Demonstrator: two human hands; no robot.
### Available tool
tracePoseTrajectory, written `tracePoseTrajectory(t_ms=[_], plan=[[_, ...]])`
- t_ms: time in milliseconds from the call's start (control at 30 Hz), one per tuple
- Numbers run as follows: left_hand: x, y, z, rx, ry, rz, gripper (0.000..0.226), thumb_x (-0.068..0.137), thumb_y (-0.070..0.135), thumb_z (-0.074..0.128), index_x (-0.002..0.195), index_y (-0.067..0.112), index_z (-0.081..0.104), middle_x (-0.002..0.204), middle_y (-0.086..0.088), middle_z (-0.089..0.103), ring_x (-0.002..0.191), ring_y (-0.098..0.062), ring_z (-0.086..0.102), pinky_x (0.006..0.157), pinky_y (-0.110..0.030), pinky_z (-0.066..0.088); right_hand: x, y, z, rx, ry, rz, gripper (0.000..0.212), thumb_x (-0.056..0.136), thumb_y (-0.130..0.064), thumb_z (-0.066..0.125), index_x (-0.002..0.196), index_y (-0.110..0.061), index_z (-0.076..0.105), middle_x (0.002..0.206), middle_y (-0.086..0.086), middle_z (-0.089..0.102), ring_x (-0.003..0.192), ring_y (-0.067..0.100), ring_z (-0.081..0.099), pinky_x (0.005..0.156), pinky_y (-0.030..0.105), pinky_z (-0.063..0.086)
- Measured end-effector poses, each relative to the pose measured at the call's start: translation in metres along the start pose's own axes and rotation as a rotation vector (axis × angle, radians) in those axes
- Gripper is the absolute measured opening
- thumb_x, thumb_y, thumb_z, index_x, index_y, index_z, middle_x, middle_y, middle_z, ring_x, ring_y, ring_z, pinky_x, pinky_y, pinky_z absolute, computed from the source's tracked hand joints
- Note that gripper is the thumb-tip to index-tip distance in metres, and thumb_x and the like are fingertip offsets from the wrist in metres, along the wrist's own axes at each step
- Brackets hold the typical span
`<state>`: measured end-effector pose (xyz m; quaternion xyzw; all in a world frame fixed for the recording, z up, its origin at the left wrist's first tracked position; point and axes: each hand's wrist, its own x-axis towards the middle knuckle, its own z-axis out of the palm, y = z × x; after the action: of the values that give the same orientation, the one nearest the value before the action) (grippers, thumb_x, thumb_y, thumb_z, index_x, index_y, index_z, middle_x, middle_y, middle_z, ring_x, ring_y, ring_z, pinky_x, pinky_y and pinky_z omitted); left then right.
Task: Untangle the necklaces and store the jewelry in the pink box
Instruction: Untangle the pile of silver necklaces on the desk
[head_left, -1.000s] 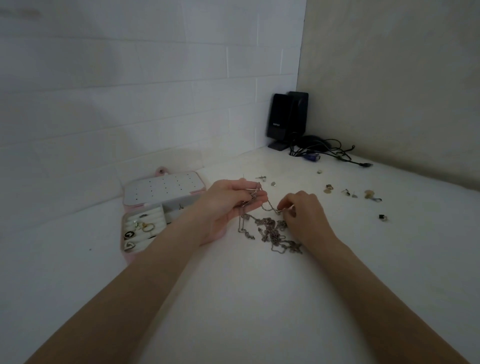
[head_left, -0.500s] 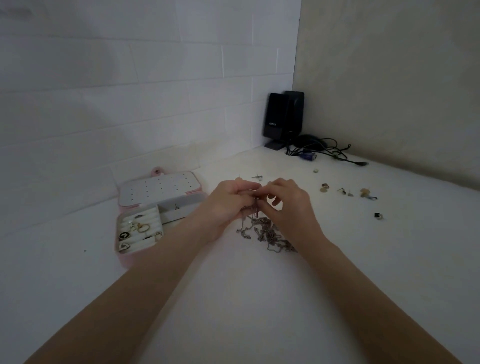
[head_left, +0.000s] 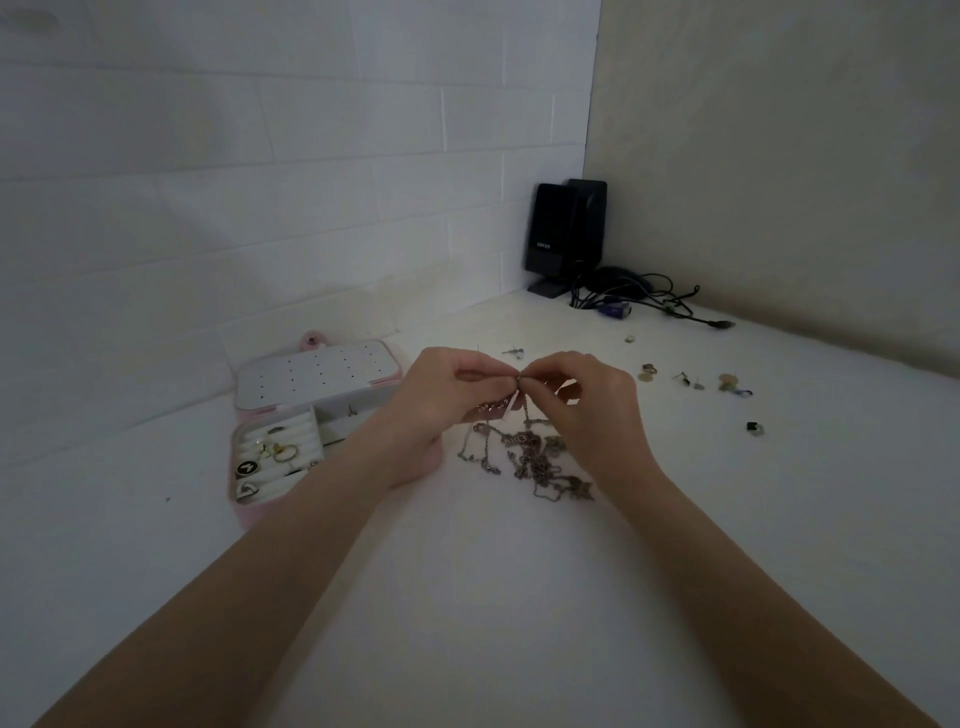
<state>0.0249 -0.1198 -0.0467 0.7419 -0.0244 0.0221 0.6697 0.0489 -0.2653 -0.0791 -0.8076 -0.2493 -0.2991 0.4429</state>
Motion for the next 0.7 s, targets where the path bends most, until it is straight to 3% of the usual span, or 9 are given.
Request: tracePoseTrajectory(t_ms=[133, 233, 467, 533, 633, 700], plan=[[-0.001, 0.004, -0.002, -0.197, -0.047, -0.155, 0.007, 0.085, 0.009, 0.064, 0.083, 0.005, 0.069, 0.076, -0.007, 0.072, 0.071, -0.012, 0.068, 0.064, -0.018, 0.055, 0.003, -0.006, -0.004, 0.226, -0.012, 0.153, 0.011, 0.081, -0.007, 0.069, 0.077, -0.018, 0.068, 0.077, -0.006, 0.065, 0.068, 0.001, 0.057, 0.062, 0.012, 0.045], [-0.002, 0.006, -0.002, -0.363, -0.065, -0.277, 0.007, 0.084, 0.010, 0.064, 0.083, 0.004, 0.068, 0.075, -0.006, 0.071, 0.066, -0.010, 0.067, 0.059, -0.017, 0.054, 0.006, -0.010, -0.006, 0.352, -0.037, 0.218, 0.021, 0.082, -0.007, 0.067, 0.075, -0.026, 0.064, 0.083, -0.005, 0.065, 0.070, 0.001, 0.056, 0.064, 0.021, 0.050], [-0.005, 0.009, -0.005, -0.376, -0.116, -0.318, 0.009, 0.077, 0.005, 0.067, 0.070, 0.005, 0.072, 0.071, -0.005, 0.068, 0.061, -0.010, 0.065, 0.059, -0.018, 0.055, 0.003, -0.015, -0.010, 0.444, -0.166, 0.240, 0.020, 0.087, -0.005, 0.060, 0.077, -0.022, 0.061, 0.092, 0.002, 0.059, 0.061, -0.003, 0.054, 0.055, 0.011, 0.043], [-0.006, 0.011, -0.007, -0.314, -0.137, -0.299, 0.004, 0.076, 0.007, 0.068, 0.078, 0.006, 0.071, 0.073, -0.004, 0.067, 0.061, -0.010, 0.064, 0.057, -0.018, 0.053, 0.003, -0.015, -0.013, 0.456, -0.200, 0.250, 0.019, 0.087, -0.004, 0.060, 0.078, -0.021, 0.061, 0.092, 0.000, 0.059, 0.059, -0.004, 0.054, 0.056, 0.010, 0.043], [-0.004, 0.014, -0.009, -0.271, -0.124, -0.280, 0.019, 0.082, 0.005, 0.064, 0.101, 0.006, 0.063, 0.076, -0.003, 0.067, 0.060, -0.011, 0.064, 0.057, -0.018, 0.053, 0.004, -0.017, -0.016, 0.525, -0.245, 0.263, 0.016, 0.088, -0.003, 0.059, 0.080, -0.017, 0.063, 0.083, -0.004, 0.060, 0.059, -0.001, 0.053, 0.057, 0.014, 0.044], [-0.003, 0.014, -0.008, -0.267, -0.099, -0.267, 0.022, 0.081, 0.004, 0.065, 0.103, 0.007, 0.060, 0.073, -0.002, 0.066, 0.059, -0.011, 0.063, 0.061, -0.019, 0.054, 0.005, -0.018, -0.015, 0.592, -0.257, 0.286, 0.013, 0.088, -0.003, 0.058, 0.082, -0.013, 0.064, 0.077, -0.005, 0.061, 0.062, 0.005, 0.052, 0.059, 0.019, 0.046]])
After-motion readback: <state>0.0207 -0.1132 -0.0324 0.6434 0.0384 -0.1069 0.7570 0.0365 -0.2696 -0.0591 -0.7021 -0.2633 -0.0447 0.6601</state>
